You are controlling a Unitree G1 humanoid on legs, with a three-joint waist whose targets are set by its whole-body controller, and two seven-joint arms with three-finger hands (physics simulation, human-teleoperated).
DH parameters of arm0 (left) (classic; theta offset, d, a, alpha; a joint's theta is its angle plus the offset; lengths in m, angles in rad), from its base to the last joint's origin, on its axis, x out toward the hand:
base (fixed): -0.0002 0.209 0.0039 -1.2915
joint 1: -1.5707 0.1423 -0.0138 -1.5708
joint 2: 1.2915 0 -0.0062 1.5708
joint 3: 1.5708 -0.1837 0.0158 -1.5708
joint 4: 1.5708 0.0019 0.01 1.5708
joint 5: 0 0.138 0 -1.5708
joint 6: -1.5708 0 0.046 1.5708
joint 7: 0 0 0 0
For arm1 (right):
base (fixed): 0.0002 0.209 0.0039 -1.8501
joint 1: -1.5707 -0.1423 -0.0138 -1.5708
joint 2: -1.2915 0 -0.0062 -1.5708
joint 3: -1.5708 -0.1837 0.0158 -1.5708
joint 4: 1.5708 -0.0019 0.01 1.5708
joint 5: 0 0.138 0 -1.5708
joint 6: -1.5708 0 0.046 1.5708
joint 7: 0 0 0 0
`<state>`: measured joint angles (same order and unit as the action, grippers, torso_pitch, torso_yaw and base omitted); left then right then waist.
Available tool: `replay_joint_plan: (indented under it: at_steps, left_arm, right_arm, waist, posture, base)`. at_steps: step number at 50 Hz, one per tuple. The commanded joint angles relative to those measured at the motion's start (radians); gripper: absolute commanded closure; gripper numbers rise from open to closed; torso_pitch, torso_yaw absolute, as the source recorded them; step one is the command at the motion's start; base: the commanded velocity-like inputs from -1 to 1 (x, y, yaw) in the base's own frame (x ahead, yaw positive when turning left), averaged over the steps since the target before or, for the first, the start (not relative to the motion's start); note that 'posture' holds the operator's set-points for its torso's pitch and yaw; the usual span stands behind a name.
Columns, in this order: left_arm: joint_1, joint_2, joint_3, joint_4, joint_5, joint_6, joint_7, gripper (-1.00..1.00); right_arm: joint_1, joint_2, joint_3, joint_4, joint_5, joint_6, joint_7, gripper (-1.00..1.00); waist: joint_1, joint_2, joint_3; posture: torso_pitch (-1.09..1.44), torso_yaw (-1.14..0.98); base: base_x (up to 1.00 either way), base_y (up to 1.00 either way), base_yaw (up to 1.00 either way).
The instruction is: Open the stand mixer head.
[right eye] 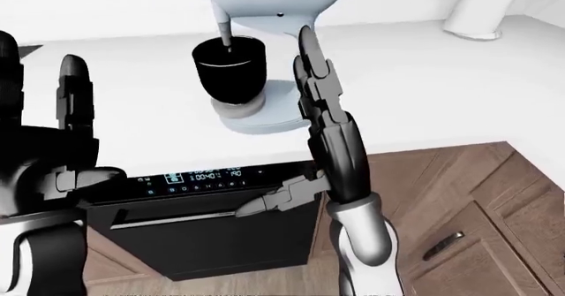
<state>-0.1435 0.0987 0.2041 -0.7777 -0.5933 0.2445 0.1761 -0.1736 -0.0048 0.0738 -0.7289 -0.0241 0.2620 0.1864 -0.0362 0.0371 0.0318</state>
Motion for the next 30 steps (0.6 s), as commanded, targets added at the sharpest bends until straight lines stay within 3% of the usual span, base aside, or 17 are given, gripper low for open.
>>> replay_joint_plan:
  at_steps: [1,6,9,12,13,14,19,30]
  left_arm:
    - [-0.01,0.003,-0.001,-0.02,-0.002,-0.011,-0.005,-1.0]
    - [-0.007,0.002,-0.002,-0.02,0.0,-0.013,-0.006,-1.0]
    - [-0.002,0.001,-0.003,-0.021,0.003,-0.014,-0.008,-1.0]
    - [-0.004,0.0,-0.004,-0.025,0.002,-0.011,-0.006,-1.0]
    - [-0.004,0.0,-0.004,-0.025,0.003,-0.011,-0.006,-1.0]
    - [-0.003,0.0,-0.004,-0.025,0.003,-0.012,-0.007,-1.0]
    - [-0.007,0.0,-0.004,-0.013,0.02,-0.021,-0.009,-1.0]
    - [-0.007,-0.001,-0.008,-0.006,0.037,-0.03,-0.013,-1.0]
  right_arm:
    - [-0.012,0.001,-0.01,-0.024,0.004,-0.011,-0.003,-1.0]
    - [-0.016,0.0,-0.015,-0.029,0.021,-0.013,-0.013,-1.0]
    - [-0.012,-0.002,-0.015,-0.028,0.016,-0.017,-0.015,-1.0]
    - [-0.013,-0.002,-0.019,-0.03,0.017,-0.013,-0.018,-1.0]
    - [-0.013,-0.003,-0.019,-0.03,0.017,-0.013,-0.018,-1.0]
    - [-0.012,-0.004,-0.019,-0.028,0.015,-0.014,-0.018,-1.0]
    - [-0.015,-0.003,-0.02,-0.025,0.018,-0.015,-0.021,-1.0]
    - [-0.015,-0.005,-0.025,-0.021,0.019,-0.019,-0.022,-1.0]
  waist:
    - [-0.001,0.002,-0.009]
    - [0.01,0.011,-0.004]
    - [0.018,-0.015,0.0]
    - [0.019,-0.063,-0.001]
    - [0.035,-0.027,-0.012]
    - [0.029,-0.028,-0.024]
    - [0.025,-0.016,-0.031]
    - [0.035,-0.016,-0.024]
  posture:
    - [0.0,0.0]
    - [0.0,0.0]
    - [0.0,0.0]
    - [0.0,0.0]
    - [0.0,0.0]
    - [0.0,0.0]
    - [0.0,0.0]
    - [0.0,0.0]
  base:
    - [0.0,0.0,0.0]
    - [0.0,0.0,0.0]
    - [0.0,0.0,0.0]
    - [0.0,0.0,0.0]
    - [0.0,0.0,0.0]
    - [0.0,0.0,0.0]
    - [0.0,0.0,0.0]
    - [0.0,0.0,0.0]
